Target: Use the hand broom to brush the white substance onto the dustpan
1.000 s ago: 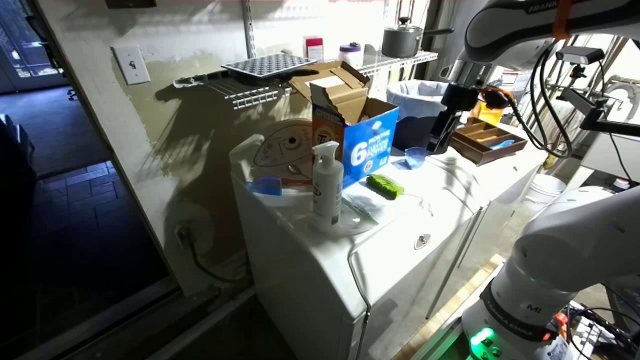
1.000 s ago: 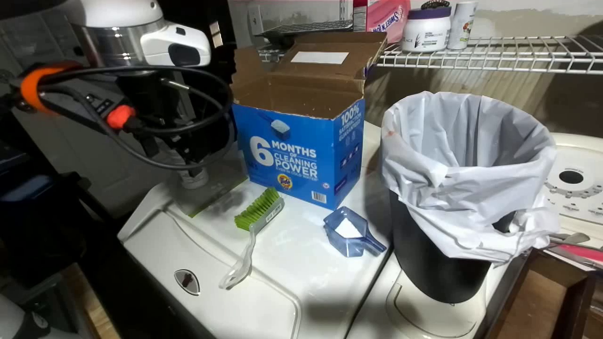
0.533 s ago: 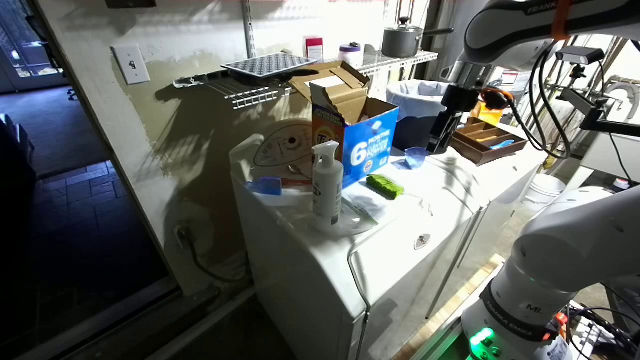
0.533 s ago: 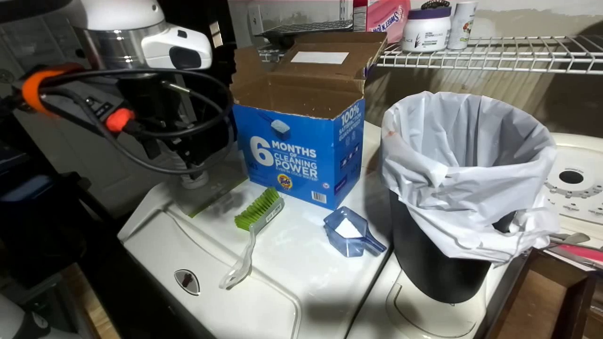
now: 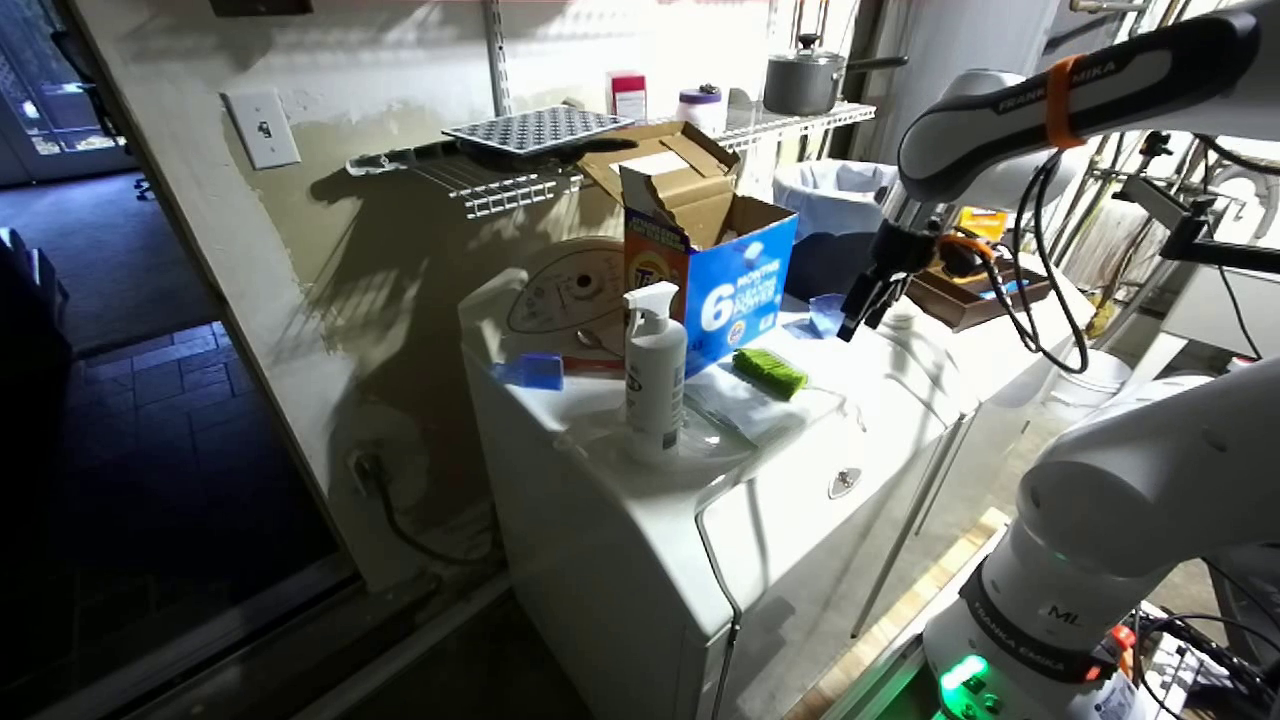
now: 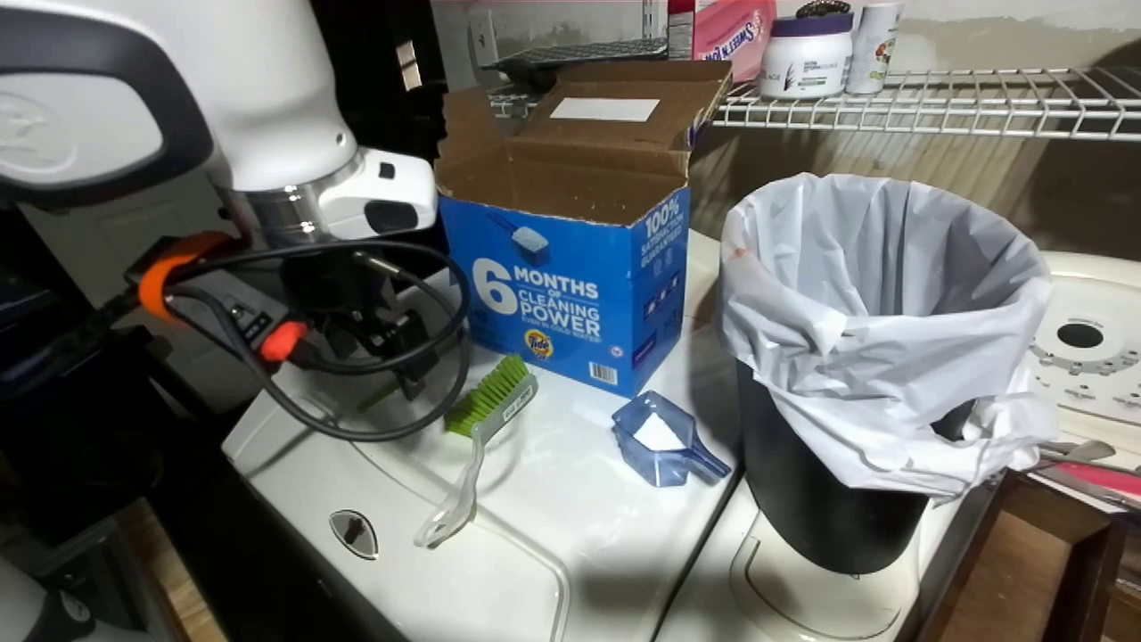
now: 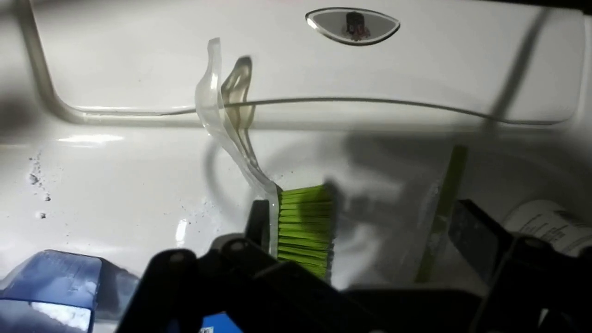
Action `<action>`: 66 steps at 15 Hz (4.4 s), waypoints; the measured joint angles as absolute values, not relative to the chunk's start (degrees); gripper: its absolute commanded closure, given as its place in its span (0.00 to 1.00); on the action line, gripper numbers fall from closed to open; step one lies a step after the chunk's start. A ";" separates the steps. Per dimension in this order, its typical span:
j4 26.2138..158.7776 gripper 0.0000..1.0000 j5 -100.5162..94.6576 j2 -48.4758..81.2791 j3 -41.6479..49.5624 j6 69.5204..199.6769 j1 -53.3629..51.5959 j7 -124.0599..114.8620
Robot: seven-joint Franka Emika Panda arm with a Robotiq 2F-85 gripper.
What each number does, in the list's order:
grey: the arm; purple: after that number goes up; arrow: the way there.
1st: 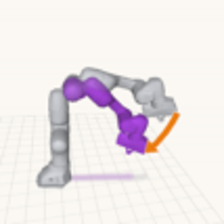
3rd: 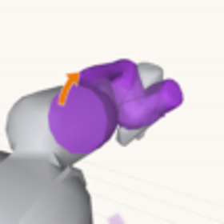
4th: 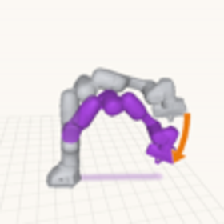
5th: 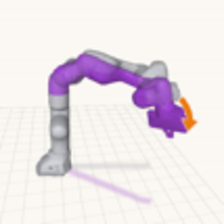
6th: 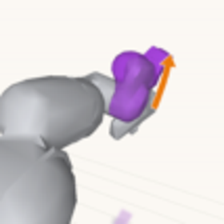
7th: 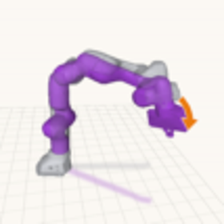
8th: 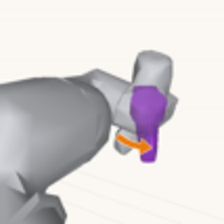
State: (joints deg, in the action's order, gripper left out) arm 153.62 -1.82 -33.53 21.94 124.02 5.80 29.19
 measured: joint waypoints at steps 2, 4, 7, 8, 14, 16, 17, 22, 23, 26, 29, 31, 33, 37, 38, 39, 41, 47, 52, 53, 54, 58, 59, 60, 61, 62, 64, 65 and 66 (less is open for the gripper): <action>155.51 0.00 -1.96 -32.27 21.79 128.09 6.17 29.20; 156.75 0.00 -2.05 -30.32 21.78 131.20 6.52 29.29; 157.30 0.00 -2.05 -26.33 21.98 135.47 7.00 29.42; 157.29 0.00 -2.05 -24.68 22.00 136.96 7.14 29.43; 155.77 0.00 -1.80 -13.89 22.11 142.33 7.25 30.82; 154.41 0.00 -1.45 -10.80 22.12 143.69 7.31 32.04; 153.65 0.25 -1.17 -9.58 22.12 144.27 7.41 32.77; 150.18 0.56 0.59 -6.37 22.10 144.56 8.62 37.18; 149.77 0.64 1.07 -5.96 22.06 144.55 8.83 37.99; 149.08 0.23 3.06 -4.89 21.75 144.53 9.14 40.47; 148.79 0.04 5.40 -3.99 21.19 144.48 9.16 42.62; 148.55 0.40 6.85 -3.53 20.61 144.27 9.16 43.98; 148.23 0.37 8.09 -3.18 19.92 144.09 9.17 45.08; 148.17 0.65 8.64 -3.12 18.48 143.41 9.17 45.77; 148.17 0.73 8.00 -3.09 18.20 143.00 9.23 45.71; 148.19 0.79 6.71 -3.01 17.95 142.88 9.40 45.26; 148.22 0.93 2.73 -2.63 17.66 142.88 9.79 43.32; 148.16 0.97 -4.63 -2.49 17.03 142.92 10.42 36.31; 148.61 0.97 -9.31 -3.80 16.26 143.24 10.45 30.32; 148.88 0.97 -12.16 -4.59 15.98 143.47 10.48 27.84; 149.30 0.97 -15.38 -5.66 15.57 143.61 10.54 25.07; 151.68 0.97 -30.43 -10.90 11.83 142.91 11.24 13.27; 152.31 0.97 -34.05 -11.98 10.42 141.75 11.30 10.90; 152.95 0.97 -37.43 -12.96 8.95 140.35 11.30 8.72; 153.49 0.97 -40.68 -13.80 7.40 138.68 11.25 6.74; 154.00 0.97 -43.69 -14.55 5.90 136.87 11.13 4.99; 154.87 0.97 -49.33 -15.68 3.03 133.19 10.71 1.21; 155.19 0.97 -51.97 -16.08 1.77 131.35 10.32 -0.87; 155.43 0.89 -54.19 -16.35 0.68 129.54 9.80 -2.86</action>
